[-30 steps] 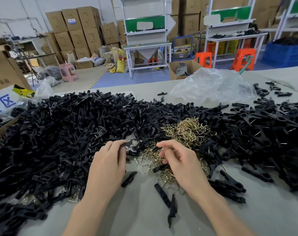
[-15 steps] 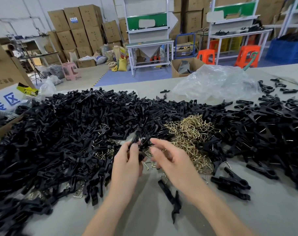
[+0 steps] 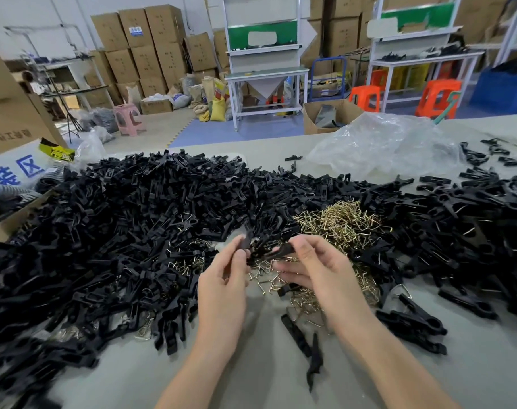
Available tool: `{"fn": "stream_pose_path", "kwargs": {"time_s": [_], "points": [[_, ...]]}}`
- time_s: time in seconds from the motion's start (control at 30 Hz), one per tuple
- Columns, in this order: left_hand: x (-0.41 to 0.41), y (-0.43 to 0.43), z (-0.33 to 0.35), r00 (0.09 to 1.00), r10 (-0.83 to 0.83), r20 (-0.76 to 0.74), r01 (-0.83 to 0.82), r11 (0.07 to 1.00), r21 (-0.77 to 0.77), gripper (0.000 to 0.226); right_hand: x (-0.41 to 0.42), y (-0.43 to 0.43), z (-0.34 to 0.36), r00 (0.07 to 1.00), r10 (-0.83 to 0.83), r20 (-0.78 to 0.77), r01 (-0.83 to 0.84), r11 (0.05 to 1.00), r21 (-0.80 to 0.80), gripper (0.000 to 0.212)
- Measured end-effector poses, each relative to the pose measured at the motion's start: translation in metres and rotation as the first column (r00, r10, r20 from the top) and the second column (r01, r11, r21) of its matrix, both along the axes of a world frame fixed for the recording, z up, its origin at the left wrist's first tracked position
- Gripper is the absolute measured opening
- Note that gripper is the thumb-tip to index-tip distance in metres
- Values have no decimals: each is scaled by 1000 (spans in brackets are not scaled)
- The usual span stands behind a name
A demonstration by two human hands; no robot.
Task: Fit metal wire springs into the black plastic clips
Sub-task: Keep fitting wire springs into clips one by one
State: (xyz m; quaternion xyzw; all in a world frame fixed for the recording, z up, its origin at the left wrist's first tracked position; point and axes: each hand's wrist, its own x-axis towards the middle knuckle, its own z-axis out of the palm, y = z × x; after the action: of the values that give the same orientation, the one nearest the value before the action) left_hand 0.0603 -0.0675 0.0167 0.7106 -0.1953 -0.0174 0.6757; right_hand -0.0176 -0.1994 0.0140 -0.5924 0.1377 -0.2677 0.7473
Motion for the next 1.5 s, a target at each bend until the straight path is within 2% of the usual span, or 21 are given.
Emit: {"fn": "stream_pose_path", "kwargs": {"time_s": [0.1,0.27,0.33,0.67,0.93,1.2,1.4,1.5], "points": [[-5,0,3,996,-84,-21,83,996,-36,28,-3,-7,3,1000,-15,10,14,995,94,34],[-19,-3,5,986,-166,3,166,985,-42,25,-2,-4,0,1000,7,-11,-7,1000,2,31],[-21,-3,6,985,-174,9,175,984,-40,23,-1,-2,0,999,25,-22,-25,999,-39,32],[-25,-5,1,981,-192,6,192,980,-53,23,-5,-2,3,995,98,-28,-98,995,13,30],[-23,-2,4,984,-174,47,177,983,-55,24,-6,-5,4,985,169,-35,-168,986,19,38],[-22,0,3,974,-226,20,227,973,-48,22,-6,-3,5,983,185,-19,-185,983,2,25],[-21,1,4,962,-270,39,272,961,-57,21,-8,-7,5,975,216,-49,-217,976,-17,39],[-23,0,3,965,-261,23,262,961,-90,18,-9,-8,4,970,239,-47,-240,971,-16,39]]}}
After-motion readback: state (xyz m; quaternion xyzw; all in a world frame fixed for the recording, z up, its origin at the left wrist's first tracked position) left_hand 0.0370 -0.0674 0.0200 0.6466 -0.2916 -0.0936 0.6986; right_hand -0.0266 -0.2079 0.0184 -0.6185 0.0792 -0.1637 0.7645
